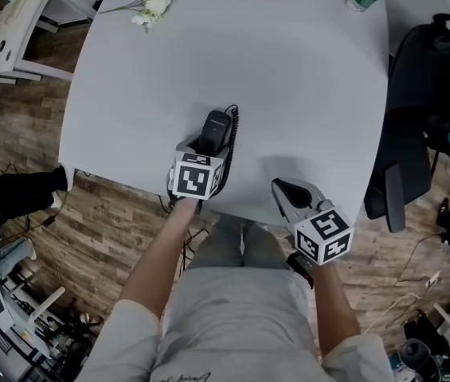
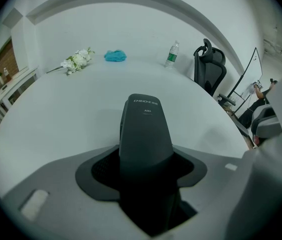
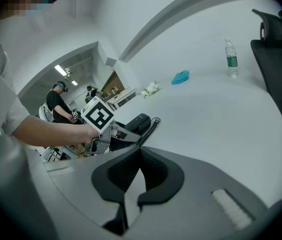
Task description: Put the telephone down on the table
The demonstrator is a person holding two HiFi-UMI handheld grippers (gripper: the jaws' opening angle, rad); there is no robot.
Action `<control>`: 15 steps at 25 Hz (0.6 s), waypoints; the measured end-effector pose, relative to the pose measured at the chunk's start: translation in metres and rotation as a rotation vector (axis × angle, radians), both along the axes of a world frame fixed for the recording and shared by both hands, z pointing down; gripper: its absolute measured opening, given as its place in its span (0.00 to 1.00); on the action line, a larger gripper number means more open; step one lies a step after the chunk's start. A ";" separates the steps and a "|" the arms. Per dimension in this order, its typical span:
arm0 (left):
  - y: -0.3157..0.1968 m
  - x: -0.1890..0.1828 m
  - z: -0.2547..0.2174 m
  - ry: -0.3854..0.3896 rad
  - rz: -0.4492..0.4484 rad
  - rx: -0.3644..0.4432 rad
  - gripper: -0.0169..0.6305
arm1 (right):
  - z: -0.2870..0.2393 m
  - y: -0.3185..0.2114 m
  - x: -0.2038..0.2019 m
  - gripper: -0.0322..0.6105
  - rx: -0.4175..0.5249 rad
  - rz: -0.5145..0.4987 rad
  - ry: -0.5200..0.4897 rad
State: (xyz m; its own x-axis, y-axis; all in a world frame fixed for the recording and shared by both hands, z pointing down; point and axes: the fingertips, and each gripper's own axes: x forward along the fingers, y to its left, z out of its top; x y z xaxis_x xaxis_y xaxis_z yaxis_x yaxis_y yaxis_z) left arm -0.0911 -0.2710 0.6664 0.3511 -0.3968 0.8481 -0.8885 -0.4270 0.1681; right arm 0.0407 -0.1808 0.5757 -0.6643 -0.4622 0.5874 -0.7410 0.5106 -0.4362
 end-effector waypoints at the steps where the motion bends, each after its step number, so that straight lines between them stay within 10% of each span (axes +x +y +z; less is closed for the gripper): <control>1: 0.000 0.000 0.000 -0.002 -0.001 0.000 0.49 | 0.000 0.000 0.000 0.06 0.000 -0.001 -0.001; 15: 0.001 0.000 0.002 -0.037 0.031 -0.017 0.50 | 0.000 -0.001 -0.001 0.06 -0.002 0.001 -0.006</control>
State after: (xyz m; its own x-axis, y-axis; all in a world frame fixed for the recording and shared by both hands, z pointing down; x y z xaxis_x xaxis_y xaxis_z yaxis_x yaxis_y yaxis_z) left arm -0.0912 -0.2705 0.6680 0.3319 -0.3716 0.8670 -0.8803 -0.4522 0.1432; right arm 0.0392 -0.1813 0.5756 -0.6677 -0.4617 0.5840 -0.7385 0.5094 -0.4417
